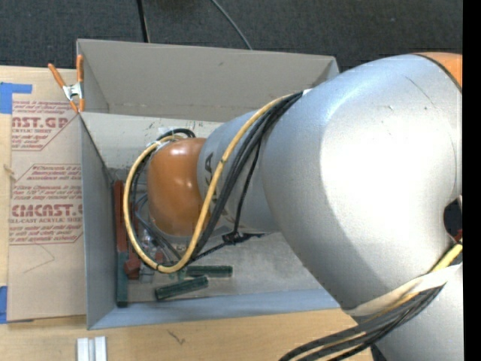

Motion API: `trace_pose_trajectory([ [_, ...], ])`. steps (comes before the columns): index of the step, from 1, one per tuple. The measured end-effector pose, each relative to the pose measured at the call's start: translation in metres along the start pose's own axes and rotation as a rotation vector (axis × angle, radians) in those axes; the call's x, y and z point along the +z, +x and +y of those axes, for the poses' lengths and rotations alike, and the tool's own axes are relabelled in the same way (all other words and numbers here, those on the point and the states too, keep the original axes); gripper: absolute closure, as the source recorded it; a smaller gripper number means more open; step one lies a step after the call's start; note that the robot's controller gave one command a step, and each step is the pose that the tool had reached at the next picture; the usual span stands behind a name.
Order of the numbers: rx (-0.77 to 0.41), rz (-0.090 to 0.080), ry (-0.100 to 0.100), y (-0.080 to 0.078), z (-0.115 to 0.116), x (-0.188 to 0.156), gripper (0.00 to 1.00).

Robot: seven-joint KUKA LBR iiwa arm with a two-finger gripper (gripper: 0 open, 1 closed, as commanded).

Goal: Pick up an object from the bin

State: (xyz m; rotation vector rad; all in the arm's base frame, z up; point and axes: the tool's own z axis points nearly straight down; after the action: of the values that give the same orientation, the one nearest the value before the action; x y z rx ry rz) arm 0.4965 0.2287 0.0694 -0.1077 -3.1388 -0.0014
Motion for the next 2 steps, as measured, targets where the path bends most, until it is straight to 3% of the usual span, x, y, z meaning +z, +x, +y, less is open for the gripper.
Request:
trace_pose_trajectory([
  [1, 0.017, -0.010, -0.003, -0.0198, -0.0428, -0.1925, 1.00],
  [2, 0.016, -0.003, 0.000, -0.0185, -0.0428, -0.1875, 1.00],
])
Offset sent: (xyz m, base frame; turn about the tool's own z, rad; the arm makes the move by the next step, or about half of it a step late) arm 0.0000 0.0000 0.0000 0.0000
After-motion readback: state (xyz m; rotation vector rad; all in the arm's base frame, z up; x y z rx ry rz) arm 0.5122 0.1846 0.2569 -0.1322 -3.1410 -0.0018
